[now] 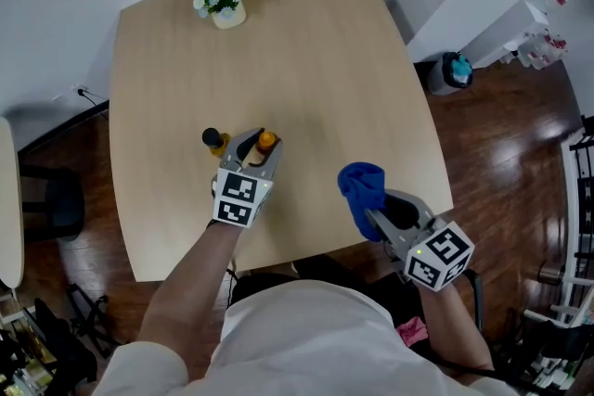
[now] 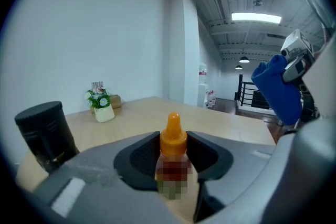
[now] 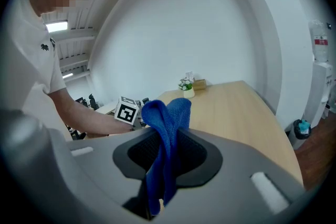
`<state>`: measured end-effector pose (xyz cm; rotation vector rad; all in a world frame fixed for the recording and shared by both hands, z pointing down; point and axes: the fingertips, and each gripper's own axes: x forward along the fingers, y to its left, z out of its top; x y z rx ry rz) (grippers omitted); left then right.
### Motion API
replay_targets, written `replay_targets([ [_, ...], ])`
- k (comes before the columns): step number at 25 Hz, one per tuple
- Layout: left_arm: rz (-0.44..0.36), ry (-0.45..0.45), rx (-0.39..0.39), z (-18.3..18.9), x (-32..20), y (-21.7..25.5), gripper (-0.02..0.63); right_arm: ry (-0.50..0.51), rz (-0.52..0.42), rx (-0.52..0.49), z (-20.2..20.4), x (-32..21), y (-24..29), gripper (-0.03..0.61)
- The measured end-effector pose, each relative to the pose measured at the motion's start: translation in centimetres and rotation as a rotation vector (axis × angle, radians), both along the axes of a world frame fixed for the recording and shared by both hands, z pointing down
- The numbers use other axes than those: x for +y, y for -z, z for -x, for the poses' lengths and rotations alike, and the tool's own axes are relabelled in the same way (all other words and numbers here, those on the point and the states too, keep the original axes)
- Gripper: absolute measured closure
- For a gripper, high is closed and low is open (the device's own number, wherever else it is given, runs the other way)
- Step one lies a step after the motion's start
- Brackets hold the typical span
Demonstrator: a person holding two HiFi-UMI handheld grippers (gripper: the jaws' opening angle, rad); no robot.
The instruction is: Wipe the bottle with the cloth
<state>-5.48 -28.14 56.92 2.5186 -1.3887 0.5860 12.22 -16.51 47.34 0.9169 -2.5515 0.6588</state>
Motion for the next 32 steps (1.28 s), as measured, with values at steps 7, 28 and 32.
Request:
replay_targets([
  [7, -0.007, 0.017, -0.002, 0.1, 0.0, -0.1, 0.448, 0.013, 0.012, -0.005, 0.7, 0.1, -0.5, 0.488],
  [28, -0.051, -0.07, 0.046, 7.7, 14.1, 9.1, 0.451, 0.027, -0.039, -0.031, 7.7, 5.8, 2.3, 0.486],
  [32, 0.023, -0.089, 0.085, 13.4, 19.9, 8.7, 0.461, -0.039, -0.04, -0.035, 10.6, 9.4, 2.9, 0.486],
])
